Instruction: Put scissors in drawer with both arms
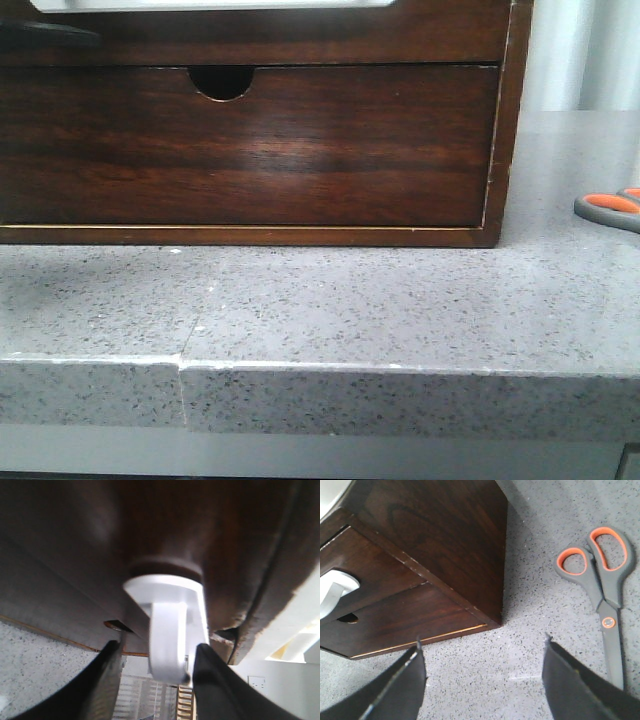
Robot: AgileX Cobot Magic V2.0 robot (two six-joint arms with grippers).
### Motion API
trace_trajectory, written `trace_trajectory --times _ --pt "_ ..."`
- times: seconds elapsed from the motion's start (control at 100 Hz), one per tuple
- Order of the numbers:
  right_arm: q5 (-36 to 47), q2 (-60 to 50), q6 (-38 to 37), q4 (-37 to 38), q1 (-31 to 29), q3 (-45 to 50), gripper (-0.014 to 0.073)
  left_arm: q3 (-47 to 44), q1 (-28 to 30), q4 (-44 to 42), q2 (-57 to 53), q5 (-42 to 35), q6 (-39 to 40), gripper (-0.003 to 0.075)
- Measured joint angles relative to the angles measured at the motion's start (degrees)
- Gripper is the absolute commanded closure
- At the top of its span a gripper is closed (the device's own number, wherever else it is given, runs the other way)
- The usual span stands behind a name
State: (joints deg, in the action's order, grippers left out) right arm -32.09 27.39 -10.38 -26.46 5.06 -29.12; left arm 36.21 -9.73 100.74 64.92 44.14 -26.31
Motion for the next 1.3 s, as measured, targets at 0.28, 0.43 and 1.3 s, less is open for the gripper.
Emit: trace_trajectory --times 0.28,0.43,1.3 --pt "-0.1 0.0 0.0 0.0 0.0 0.0 0.0148 0.15 0.0 3.16 0.48 0.85 -0.29 0.074" --pt "-0.19 0.0 -0.05 0.0 0.0 0.0 0.0148 0.15 -0.13 3.68 0.66 0.85 -0.17 0.074" --pt "-0.32 0.0 -0.15 0.0 0.0 0.0 0.0148 -15.87 -0.25 -2.36 -29.37 -1.32 12.37 0.074"
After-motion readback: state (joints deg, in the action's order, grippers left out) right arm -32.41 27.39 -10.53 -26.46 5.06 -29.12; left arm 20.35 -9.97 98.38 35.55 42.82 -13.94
